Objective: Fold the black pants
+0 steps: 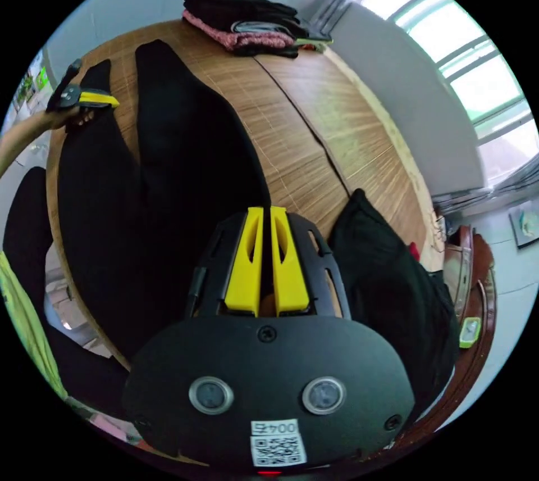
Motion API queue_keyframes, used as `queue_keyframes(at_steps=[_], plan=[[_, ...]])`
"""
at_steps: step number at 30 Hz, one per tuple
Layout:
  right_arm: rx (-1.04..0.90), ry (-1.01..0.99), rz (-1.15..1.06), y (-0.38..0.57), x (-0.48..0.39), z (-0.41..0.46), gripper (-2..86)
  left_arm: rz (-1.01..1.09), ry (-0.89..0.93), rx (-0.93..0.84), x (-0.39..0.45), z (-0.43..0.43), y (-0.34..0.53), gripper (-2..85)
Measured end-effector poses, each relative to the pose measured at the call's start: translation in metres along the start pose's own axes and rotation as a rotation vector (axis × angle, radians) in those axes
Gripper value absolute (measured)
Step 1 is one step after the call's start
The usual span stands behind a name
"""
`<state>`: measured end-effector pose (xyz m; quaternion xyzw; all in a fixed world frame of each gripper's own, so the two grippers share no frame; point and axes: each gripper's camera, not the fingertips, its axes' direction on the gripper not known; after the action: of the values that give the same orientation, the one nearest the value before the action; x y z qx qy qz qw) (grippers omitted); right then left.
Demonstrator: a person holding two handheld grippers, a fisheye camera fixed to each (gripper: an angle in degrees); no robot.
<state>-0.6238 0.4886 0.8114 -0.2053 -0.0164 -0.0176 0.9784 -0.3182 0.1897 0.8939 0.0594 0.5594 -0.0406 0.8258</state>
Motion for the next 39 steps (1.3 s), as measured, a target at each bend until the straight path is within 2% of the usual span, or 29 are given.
queue_keyframes(at_steps=[4,9,12,15,17,20,23,26,27,29,30,32,35,37,39], plan=[[0.159,0.190,-0.045,0.050,-0.094,-0.086,0.8,-0.002,-0.005,0.002,0.007,-0.002,0.001,0.3],[0.282,0.375,-0.028,0.129,-0.219,-0.144,0.9,0.040,-0.145,0.011,0.036,-0.007,0.003,0.2],[0.268,0.377,0.034,0.179,-0.291,-0.132,1.4,0.066,-0.227,0.022,0.052,-0.013,0.005,0.2],[0.211,0.278,0.134,0.210,-0.328,-0.088,2.4,0.063,-0.356,-0.004,0.063,-0.023,0.012,0.2],[0.150,0.199,0.213,0.219,-0.330,-0.063,3.2,0.051,-0.388,-0.048,0.065,-0.028,0.019,0.1],[0.164,0.087,0.372,0.232,-0.315,-0.061,4.5,0.031,-0.365,-0.083,0.061,-0.040,0.036,0.1],[0.240,-0.018,0.526,0.254,-0.291,-0.081,6.5,0.001,-0.309,-0.048,0.058,-0.054,0.053,0.1],[0.297,-0.015,0.667,0.280,-0.269,-0.083,6.4,0.024,-0.201,0.019,0.063,-0.059,0.065,0.0],[0.234,-0.024,0.689,0.285,-0.260,-0.070,5.8,0.050,-0.149,-0.013,0.067,-0.052,0.066,0.0],[0.020,-0.078,0.637,0.285,-0.254,-0.031,5.2,0.037,-0.175,-0.021,0.069,-0.052,0.066,0.1],[0.117,-0.034,0.613,0.292,-0.255,-0.035,5.1,-0.011,-0.144,-0.035,0.062,-0.053,0.064,0.1],[0.052,-0.016,0.517,0.289,-0.254,-0.033,6.0,-0.083,-0.067,-0.046,0.048,-0.055,0.064,0.2],[-0.015,0.021,0.461,0.290,-0.238,-0.032,12.7,-0.156,0.028,-0.063,0.025,-0.063,0.068,0.7],[0.051,-0.115,0.535,0.315,-0.217,-0.027,13.0,-0.271,0.034,-0.058,0.002,-0.072,0.065,1.4],[0.137,-0.203,0.641,0.337,-0.206,-0.023,11.9,-0.472,0.166,0.061,-0.038,-0.090,0.060,3.8]])
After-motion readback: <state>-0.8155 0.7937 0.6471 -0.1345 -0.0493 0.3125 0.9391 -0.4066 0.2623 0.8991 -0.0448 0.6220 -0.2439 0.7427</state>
